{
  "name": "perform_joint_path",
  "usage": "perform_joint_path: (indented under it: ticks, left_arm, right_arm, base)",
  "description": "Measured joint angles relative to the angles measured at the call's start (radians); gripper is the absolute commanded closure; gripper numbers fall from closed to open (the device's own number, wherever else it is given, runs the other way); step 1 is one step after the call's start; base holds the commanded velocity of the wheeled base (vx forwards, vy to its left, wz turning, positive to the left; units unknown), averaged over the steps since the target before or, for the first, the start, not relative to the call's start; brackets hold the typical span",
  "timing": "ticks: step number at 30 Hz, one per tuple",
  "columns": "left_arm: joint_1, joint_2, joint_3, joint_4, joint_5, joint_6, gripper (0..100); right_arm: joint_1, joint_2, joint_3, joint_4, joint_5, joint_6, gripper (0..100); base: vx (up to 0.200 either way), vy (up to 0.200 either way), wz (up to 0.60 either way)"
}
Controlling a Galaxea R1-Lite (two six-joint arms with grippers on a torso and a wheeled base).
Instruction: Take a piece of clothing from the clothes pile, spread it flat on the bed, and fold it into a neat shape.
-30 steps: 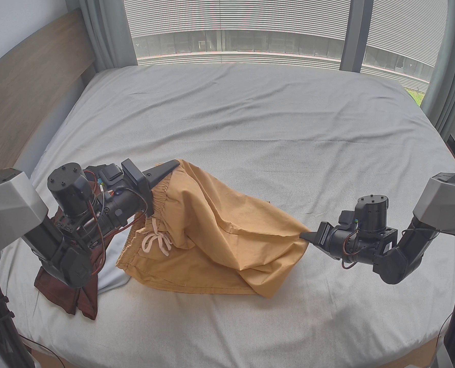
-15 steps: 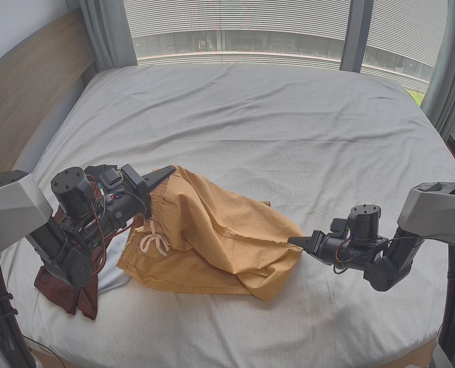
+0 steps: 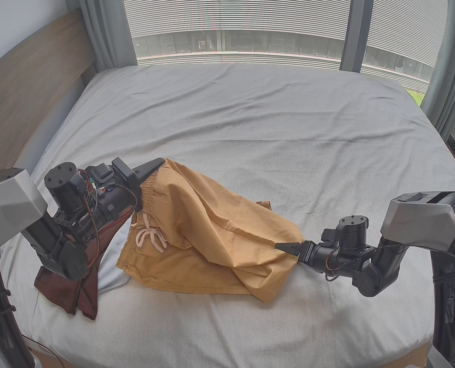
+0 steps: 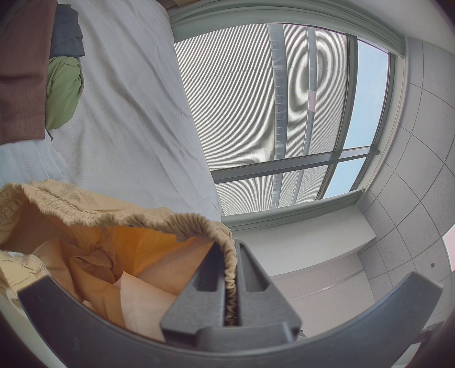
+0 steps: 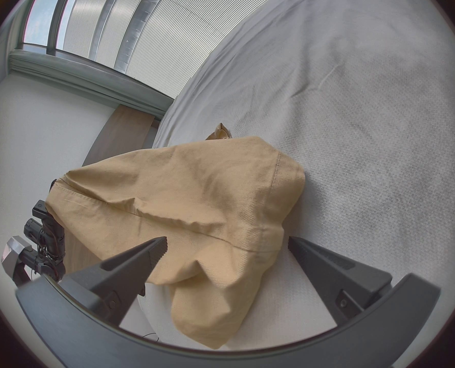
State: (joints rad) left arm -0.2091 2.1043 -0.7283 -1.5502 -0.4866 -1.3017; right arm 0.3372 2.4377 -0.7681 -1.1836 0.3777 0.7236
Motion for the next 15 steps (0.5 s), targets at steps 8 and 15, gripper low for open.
perform_joint_path:
  ticks: [8, 15]
  left_arm:
    - [0.005, 0.001, -0.007, 0.000, 0.000, -0.003, 100]
    - [0.008, 0.007, -0.014, -0.001, 0.000, -0.003, 100]
  right_arm:
    - [0.003, 0.046, -0.051, -0.013, 0.001, 0.023, 0]
    - [0.013, 0.037, -0.010, -0.176, 0.033, 0.109, 0]
  base:
    - [0.000, 0.000, 0.00]
    - [0.000, 0.000, 0.00]
